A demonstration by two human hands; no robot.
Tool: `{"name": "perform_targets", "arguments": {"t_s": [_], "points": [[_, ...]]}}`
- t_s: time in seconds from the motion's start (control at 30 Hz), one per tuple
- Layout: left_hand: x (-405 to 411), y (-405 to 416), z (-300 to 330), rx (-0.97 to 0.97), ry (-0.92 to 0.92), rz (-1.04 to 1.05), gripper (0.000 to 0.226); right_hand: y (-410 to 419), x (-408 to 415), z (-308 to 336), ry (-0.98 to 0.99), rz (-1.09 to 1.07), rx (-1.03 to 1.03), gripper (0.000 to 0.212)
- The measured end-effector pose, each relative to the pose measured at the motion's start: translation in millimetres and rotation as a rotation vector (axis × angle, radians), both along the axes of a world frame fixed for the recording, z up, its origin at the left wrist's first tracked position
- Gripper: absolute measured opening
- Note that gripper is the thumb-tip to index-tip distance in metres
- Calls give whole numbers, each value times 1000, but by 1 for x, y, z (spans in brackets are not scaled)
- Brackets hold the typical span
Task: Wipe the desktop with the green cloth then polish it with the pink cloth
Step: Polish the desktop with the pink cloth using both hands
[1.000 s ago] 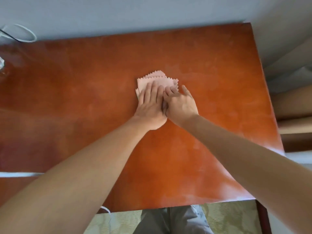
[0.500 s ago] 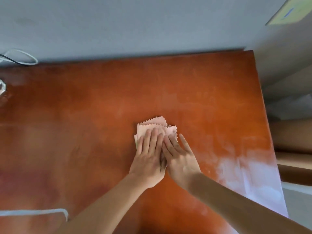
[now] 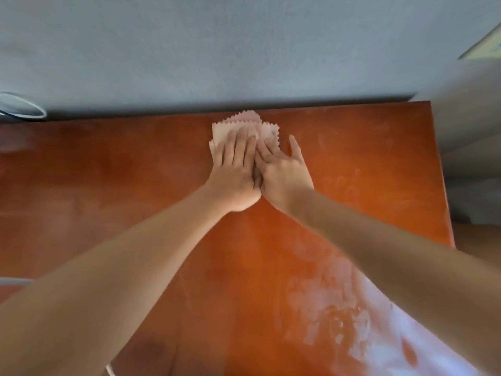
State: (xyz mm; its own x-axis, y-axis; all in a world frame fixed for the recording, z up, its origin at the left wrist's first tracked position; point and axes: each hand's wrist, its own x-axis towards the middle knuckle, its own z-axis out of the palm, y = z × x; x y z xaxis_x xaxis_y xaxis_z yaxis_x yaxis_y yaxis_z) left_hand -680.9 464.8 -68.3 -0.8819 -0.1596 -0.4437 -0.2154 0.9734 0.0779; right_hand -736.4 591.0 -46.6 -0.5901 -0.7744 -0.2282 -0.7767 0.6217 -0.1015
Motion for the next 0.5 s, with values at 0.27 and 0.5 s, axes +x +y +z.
{"name": "perform_targets", "arguments": {"t_s": [0.27,0.5], "points": [[-26,-12,8,1,-8,6,70,-17,-21,2,-31,-56,45,57],[40,22,9,41,-26,-24,72,18,43,9,-65,-82,35,58]]}}
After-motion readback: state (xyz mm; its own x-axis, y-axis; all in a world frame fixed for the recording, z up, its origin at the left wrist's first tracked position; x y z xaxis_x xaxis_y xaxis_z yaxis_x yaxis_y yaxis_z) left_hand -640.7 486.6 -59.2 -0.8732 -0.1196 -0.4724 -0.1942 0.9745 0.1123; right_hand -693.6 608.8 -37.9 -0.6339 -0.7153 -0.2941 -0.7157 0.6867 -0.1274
